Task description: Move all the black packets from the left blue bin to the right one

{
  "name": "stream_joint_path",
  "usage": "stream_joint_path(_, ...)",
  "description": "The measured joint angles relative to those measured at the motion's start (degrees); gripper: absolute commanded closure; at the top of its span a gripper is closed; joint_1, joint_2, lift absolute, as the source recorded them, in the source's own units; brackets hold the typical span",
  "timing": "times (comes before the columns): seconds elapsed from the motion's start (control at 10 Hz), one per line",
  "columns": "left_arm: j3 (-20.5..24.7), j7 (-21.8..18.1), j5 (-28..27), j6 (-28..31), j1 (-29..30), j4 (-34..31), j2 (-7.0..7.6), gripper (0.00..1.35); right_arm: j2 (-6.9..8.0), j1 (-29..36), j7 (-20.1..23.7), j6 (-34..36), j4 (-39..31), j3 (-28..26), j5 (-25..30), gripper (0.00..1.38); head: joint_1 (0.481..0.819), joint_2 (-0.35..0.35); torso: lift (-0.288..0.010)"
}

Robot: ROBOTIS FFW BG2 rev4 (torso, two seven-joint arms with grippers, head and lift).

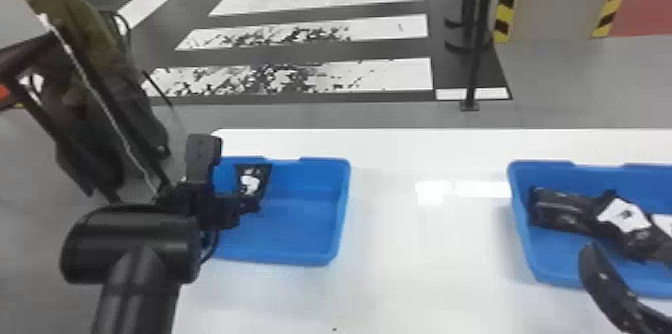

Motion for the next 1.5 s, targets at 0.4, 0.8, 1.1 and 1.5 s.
stream_joint_path(0.4,-8.34,-0.53,11.42,-6.65,7.02,-15.98,0.14,1.2,-0.07,-3.23,4.04,1.14,0.31,1.32,-3.38,0.13,0.695,0.059,-0.14)
stream_joint_path(0.8,-22.55,-1.14,21.48,-9.41,7.44,-18.81,1.33,1.2,-2.74,-9.51,5.08,2.69,2.63,7.11,-11.7,0.13,0.695,-0.108,-0.14)
stream_joint_path(1.1,-27.88,-1.22,25.82,-9.95,6.27,-18.79,1.9,1.2,-3.51,-12.89,4.99,2.79,4.63,9.38,-13.17,0.18,0.695,-0.158,-0.14)
stream_joint_path(1.5,-31.61,-1.32,30.01,-10.19,5.23,-18.75,2.19,1.2,-3.83,-17.98,4.14,2.26,9.49,9.76,-15.12,1.02,0.695,-0.216,-0.14)
